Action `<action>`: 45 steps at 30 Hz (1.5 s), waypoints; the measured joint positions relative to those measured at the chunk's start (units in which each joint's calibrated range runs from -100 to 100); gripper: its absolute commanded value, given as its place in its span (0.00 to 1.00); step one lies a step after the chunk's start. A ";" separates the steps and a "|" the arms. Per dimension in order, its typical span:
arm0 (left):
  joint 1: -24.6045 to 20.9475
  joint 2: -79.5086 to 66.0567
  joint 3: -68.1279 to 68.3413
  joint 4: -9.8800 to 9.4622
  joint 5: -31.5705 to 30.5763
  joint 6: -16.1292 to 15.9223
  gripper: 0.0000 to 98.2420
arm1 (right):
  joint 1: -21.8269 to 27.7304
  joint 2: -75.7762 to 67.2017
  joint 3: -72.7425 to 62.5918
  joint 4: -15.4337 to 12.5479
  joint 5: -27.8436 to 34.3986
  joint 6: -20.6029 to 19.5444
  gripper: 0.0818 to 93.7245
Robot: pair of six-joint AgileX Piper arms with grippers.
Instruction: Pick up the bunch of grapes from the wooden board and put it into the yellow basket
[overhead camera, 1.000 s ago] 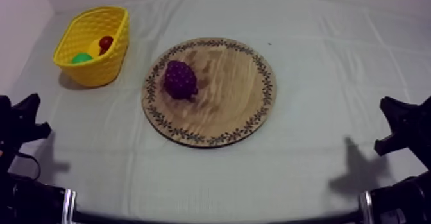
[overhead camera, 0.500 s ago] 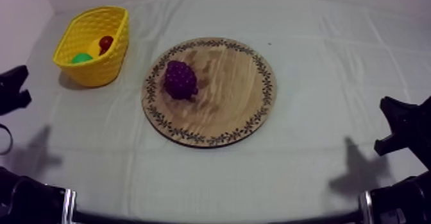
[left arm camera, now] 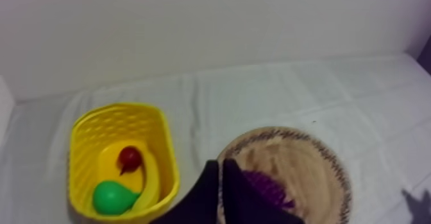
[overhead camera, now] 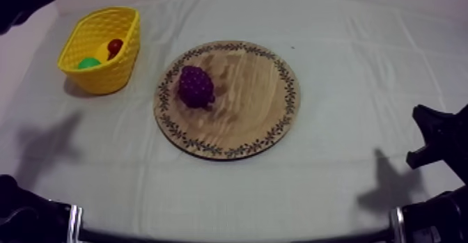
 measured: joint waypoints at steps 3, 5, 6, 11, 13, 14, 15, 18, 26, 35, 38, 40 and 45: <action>1.45 5.37 -5.84 0.00 1.13 1.14 0.00 | 0.00 0.00 0.00 0.00 0.00 0.00 0.00; 2.28 8.64 -9.24 -0.07 2.14 1.74 0.00 | 0.00 0.00 0.00 0.00 0.00 0.00 0.00; 2.68 10.42 -11.09 -0.07 2.58 2.10 0.00 | 0.00 0.00 0.00 0.00 0.00 0.00 0.00; 3.67 19.65 -19.12 -0.04 4.36 3.14 0.00 | 0.00 0.00 0.00 0.00 0.00 0.00 0.00; 3.94 23.55 -21.99 0.00 4.55 3.66 0.00 | 0.00 0.00 0.00 0.00 0.00 0.00 0.00; 4.01 25.49 -23.07 0.07 4.63 3.81 0.00 | 0.00 0.00 0.00 0.00 0.00 0.00 0.00; 4.12 27.02 -24.38 0.20 4.70 3.98 0.00 | 0.00 0.00 0.00 0.00 0.00 0.00 0.00; 4.58 32.30 -27.92 0.32 5.77 4.37 0.00 | 0.00 0.00 0.00 0.00 0.00 0.00 0.00; 4.89 46.66 -36.78 1.37 9.80 5.14 0.00 | 0.00 0.00 0.00 0.00 0.00 0.00 0.00; 5.00 57.85 -41.57 2.37 16.85 6.87 0.04 | 0.00 0.00 0.00 0.00 0.00 0.00 0.00; 5.13 58.59 -40.79 2.43 17.95 7.29 0.12 | 0.00 0.00 0.00 0.00 0.00 0.00 0.00; 5.17 58.64 -40.26 2.55 18.90 7.89 0.23 | 0.00 0.00 0.00 0.00 0.00 0.00 0.00; 5.10 58.31 -38.19 2.93 21.57 10.02 0.60 | 0.00 0.00 0.00 0.00 0.00 0.00 0.00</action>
